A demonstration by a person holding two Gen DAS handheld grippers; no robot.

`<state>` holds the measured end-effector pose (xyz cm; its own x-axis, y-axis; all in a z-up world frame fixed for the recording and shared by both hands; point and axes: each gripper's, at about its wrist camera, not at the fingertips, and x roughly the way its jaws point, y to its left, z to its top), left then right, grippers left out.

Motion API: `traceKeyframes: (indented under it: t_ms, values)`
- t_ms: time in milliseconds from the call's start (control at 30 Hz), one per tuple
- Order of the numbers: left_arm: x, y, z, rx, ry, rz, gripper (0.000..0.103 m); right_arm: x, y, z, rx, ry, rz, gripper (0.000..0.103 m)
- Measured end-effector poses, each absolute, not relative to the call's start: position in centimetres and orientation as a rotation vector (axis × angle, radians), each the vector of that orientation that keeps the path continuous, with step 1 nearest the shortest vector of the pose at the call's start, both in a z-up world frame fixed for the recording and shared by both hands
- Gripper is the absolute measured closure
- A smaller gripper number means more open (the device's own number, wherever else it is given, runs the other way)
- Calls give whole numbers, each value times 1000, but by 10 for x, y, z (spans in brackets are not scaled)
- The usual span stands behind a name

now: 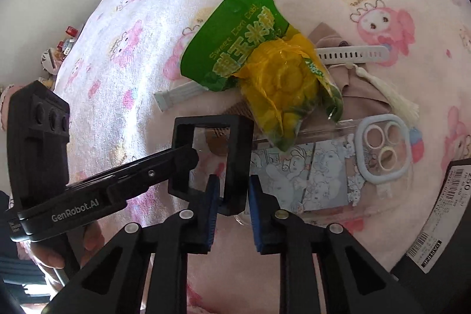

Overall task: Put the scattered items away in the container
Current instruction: 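Carry the black frame into the box with the right gripper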

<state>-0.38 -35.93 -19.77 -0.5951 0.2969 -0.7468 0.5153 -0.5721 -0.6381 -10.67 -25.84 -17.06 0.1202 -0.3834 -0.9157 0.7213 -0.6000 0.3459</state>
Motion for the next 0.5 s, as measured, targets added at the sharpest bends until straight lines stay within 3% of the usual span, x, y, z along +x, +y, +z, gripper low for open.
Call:
traceKeyframes:
  t_ms: [300, 500]
  values:
    - [-13, -262, -81, 1297, 1242, -2675, 79, -90, -144, -64, 1349, 251, -1775, 87]
    - [-72, -140, -58, 1498, 1123, -2864, 79, -105, -12, -29, 1367, 158, -1938, 87]
